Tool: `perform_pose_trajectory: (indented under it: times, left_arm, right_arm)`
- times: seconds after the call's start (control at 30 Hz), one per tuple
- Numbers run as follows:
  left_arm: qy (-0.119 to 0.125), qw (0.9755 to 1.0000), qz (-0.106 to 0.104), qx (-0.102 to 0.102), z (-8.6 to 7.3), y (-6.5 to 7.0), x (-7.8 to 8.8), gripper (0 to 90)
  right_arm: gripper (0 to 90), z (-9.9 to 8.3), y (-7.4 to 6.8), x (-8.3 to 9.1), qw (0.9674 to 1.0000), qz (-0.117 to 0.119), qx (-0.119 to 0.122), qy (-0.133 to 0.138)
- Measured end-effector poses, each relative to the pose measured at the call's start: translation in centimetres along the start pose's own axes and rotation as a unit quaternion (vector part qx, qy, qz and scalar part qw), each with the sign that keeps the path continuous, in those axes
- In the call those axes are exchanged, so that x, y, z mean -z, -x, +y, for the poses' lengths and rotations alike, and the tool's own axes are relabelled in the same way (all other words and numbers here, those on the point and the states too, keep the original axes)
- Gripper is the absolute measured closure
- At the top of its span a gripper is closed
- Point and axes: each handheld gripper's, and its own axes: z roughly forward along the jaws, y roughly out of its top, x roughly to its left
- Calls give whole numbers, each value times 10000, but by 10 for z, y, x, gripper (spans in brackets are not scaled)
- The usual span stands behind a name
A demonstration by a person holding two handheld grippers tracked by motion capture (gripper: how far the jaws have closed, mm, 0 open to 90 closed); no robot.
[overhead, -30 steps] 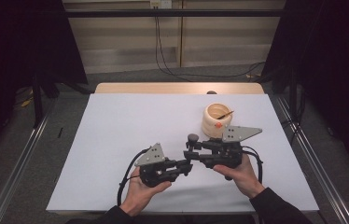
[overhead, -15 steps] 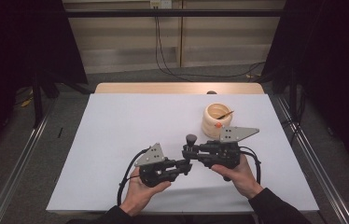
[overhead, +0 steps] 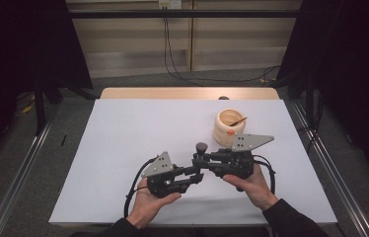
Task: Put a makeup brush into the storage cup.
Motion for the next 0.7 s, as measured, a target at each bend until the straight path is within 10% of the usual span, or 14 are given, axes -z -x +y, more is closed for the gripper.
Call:
perform_pose_trajectory:
  times: [0.53, 0.7]
  left_arm:
    - [-132, 9991, 383, 94, 0, -3, -2, 24]
    - [-109, 9981, 579, 180, 0, -4, 2, 24]
  right_arm:
    - [780, 2, 1, 3, 10000, -21, 59, 58]
    - [780, 2, 1, 4, 9999, -71, 77, 50]
